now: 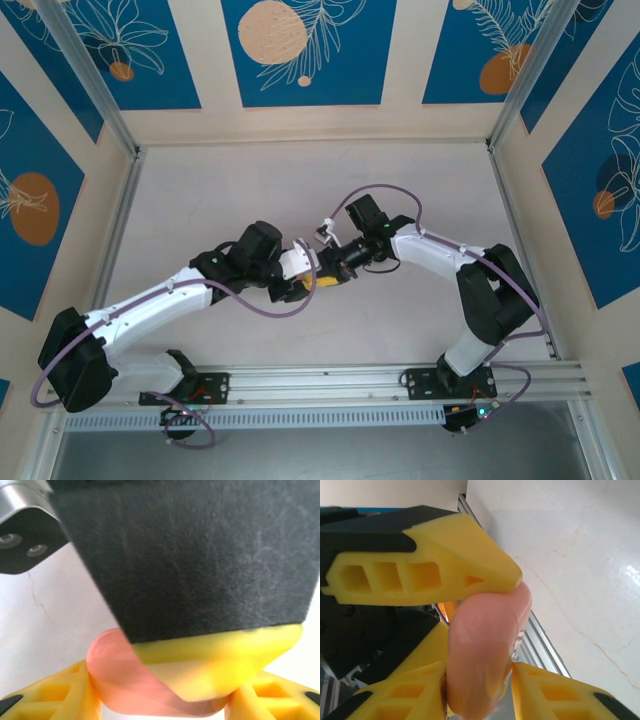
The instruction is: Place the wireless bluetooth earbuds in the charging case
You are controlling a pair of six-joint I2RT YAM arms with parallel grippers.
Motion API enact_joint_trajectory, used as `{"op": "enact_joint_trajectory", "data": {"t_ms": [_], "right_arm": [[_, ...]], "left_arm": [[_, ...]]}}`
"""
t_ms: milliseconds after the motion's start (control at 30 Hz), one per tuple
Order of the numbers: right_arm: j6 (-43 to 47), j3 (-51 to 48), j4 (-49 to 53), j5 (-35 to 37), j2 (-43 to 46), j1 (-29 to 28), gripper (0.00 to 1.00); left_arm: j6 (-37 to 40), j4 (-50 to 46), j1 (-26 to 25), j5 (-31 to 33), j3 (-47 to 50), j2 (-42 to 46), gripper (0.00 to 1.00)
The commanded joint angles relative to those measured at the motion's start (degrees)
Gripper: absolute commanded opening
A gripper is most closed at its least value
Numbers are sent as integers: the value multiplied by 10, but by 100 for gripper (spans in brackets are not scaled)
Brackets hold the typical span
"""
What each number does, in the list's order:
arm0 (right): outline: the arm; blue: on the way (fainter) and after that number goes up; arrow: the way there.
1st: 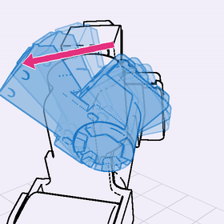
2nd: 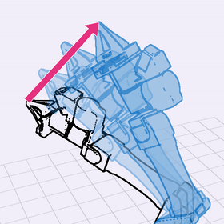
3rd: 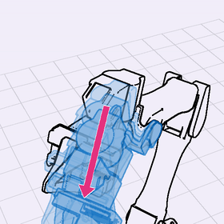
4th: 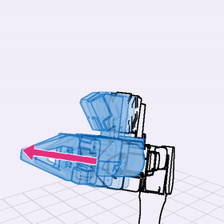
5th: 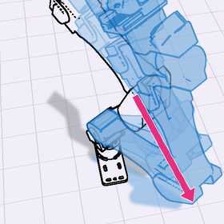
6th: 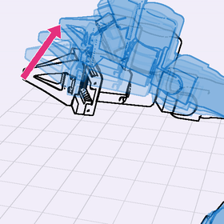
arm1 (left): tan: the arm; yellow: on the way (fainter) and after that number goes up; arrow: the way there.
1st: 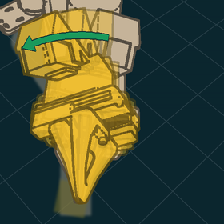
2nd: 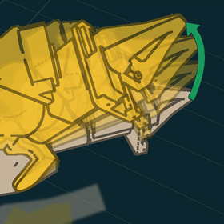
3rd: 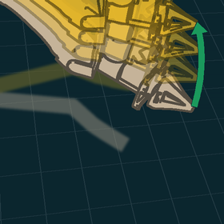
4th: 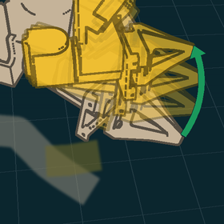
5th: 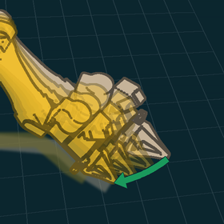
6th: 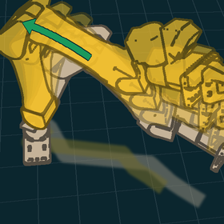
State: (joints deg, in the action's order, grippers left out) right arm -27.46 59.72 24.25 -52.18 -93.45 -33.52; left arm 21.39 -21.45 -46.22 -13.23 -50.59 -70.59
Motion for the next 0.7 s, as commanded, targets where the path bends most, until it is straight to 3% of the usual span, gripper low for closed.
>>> {"op": "enact_joint_trajectory", "data": {"t_ms": [0,100,267,367,567,667], "right_arm": [[15,17,20,-24,-2,-7,27],[28,21,26,-1,7,-5,26],[48,19,32,49,32,-1,25],[66,12,35,73,49,7,25],[141,-1,43,114,79,30,25],[211,0,62,123,92,35,25]], "left_arm": [[-1,26,-10,-2,-1,6,49],[-5,30,-9,3,-1,4,53],[-23,46,-10,12,9,15,77],[-32,56,-7,21,23,28,85],[-33,80,5,14,49,60,90],[-30,80,28,-29,53,70,89]]}}
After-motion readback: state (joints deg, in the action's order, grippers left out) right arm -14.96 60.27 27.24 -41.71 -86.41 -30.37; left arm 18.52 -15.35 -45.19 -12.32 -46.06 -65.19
